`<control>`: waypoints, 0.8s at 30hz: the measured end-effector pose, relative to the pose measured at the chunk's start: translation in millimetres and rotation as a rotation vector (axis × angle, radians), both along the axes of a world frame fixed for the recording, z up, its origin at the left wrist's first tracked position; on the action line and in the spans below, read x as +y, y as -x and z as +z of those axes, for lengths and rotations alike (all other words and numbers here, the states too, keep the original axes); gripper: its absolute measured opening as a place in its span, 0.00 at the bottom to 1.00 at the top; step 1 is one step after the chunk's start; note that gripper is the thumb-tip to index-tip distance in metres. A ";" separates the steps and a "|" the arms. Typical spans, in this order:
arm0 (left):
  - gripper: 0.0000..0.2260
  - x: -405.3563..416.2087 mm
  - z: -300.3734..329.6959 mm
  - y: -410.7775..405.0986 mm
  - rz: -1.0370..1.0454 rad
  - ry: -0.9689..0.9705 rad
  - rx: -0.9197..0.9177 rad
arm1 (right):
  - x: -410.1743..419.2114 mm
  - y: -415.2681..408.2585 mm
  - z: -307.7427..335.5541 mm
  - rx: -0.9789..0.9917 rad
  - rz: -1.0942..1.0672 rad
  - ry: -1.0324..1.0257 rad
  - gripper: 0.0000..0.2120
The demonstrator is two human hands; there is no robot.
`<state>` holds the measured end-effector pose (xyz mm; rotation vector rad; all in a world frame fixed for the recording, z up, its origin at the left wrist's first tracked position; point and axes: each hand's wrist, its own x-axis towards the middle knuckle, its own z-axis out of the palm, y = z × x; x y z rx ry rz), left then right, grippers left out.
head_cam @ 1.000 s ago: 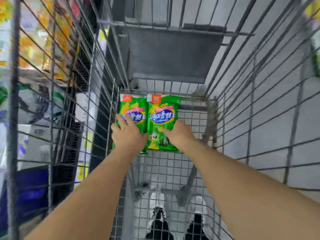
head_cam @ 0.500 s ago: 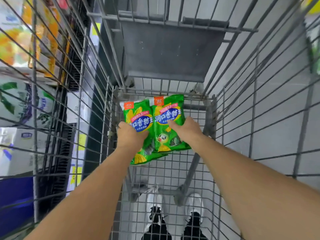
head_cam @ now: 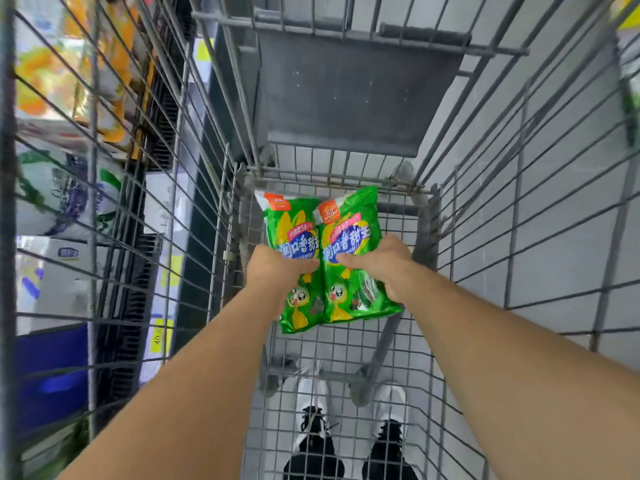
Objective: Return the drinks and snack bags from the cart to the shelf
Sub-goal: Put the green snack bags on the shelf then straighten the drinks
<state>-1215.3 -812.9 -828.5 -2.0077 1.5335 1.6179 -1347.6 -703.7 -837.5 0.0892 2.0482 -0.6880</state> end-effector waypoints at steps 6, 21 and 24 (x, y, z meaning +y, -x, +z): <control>0.24 5.5 55.6 -13.7 0.020 0.049 -0.061 | 13.4 -10.3 50.8 0.088 0.024 0.012 0.40; 0.20 18.5 487.2 -87.5 0.161 0.247 0.424 | 19.0 -10.9 452.5 0.242 0.291 0.492 0.38; 0.16 39.8 545.5 -126.3 0.209 0.342 0.445 | 23.1 -29.4 518.2 0.286 0.382 0.647 0.38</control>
